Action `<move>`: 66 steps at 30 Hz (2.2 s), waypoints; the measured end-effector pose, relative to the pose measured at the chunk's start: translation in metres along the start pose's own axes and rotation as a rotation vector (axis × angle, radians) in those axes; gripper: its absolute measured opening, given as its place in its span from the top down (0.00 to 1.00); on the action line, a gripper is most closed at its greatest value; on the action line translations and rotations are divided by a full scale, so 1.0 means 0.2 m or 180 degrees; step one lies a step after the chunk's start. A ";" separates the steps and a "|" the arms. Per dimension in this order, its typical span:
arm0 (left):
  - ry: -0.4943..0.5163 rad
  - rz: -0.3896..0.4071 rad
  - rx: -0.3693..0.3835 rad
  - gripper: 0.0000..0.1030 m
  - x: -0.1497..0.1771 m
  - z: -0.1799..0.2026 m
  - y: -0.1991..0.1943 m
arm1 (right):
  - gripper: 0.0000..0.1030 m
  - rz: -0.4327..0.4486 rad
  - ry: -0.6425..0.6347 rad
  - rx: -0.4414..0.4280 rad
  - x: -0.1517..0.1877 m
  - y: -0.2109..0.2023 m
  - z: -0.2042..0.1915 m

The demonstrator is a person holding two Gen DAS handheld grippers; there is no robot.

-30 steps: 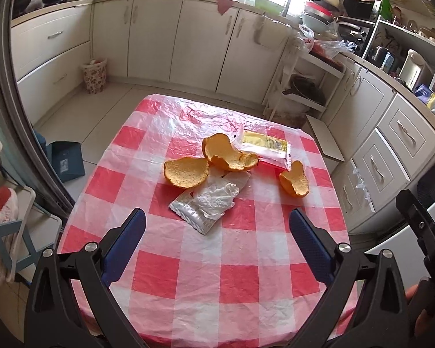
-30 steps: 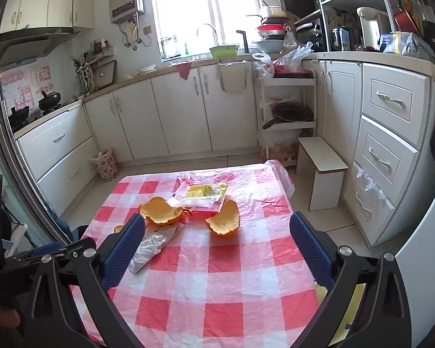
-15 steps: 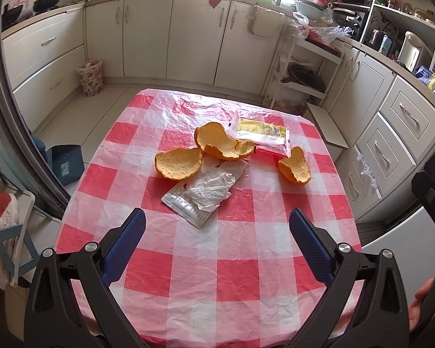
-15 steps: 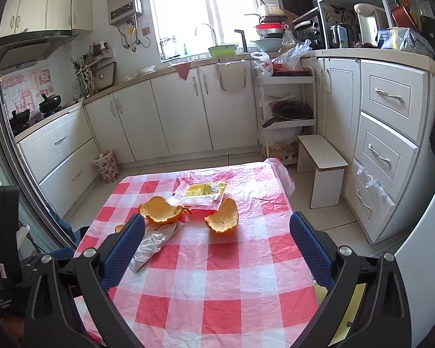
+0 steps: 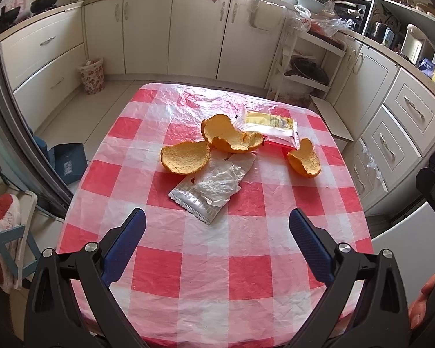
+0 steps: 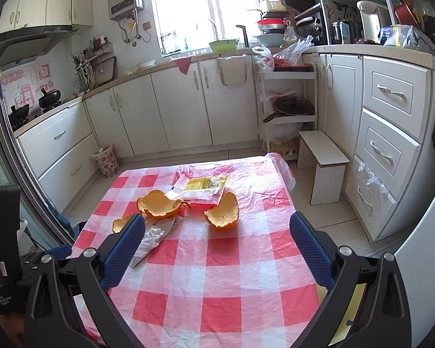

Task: Collect trash
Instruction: 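Bring both open tools back over the table, then grasp an orange peel with the left gripper while the right gripper grasps the white tissue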

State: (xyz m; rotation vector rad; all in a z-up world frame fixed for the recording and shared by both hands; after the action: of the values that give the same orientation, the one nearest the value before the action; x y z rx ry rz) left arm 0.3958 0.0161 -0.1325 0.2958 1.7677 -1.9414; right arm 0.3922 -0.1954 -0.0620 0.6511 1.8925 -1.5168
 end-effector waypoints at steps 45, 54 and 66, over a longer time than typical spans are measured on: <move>-0.1220 -0.0450 -0.0073 0.08 -0.20 -0.37 0.55 | 0.07 -0.0549 -0.0090 -0.0362 0.08 0.31 -0.11; -0.1089 -0.0431 -0.0278 0.45 -0.33 -0.39 0.70 | 0.07 -0.0660 -0.0075 -0.0377 0.05 0.40 -0.10; -0.0886 -0.0453 0.0211 0.94 -0.32 -0.40 0.47 | 0.07 -0.1117 -0.0496 -0.0463 0.21 0.67 -0.41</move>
State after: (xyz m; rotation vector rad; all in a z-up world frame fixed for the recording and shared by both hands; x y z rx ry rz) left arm 0.4838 0.1046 -0.1937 -0.0784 1.5820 -2.0296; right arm 0.4450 -0.0856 -0.1690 0.1333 2.0465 -1.5672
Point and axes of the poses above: each gripper's, at about its wrist camera, not at the fingertips, and y roughly the way its jaws point, z to its right, x to its underside, the point moved 10 cm from there along y, roughly the way its jaws point, and after that the axes turned 11 degrees about -z, right-handed, at the moved point
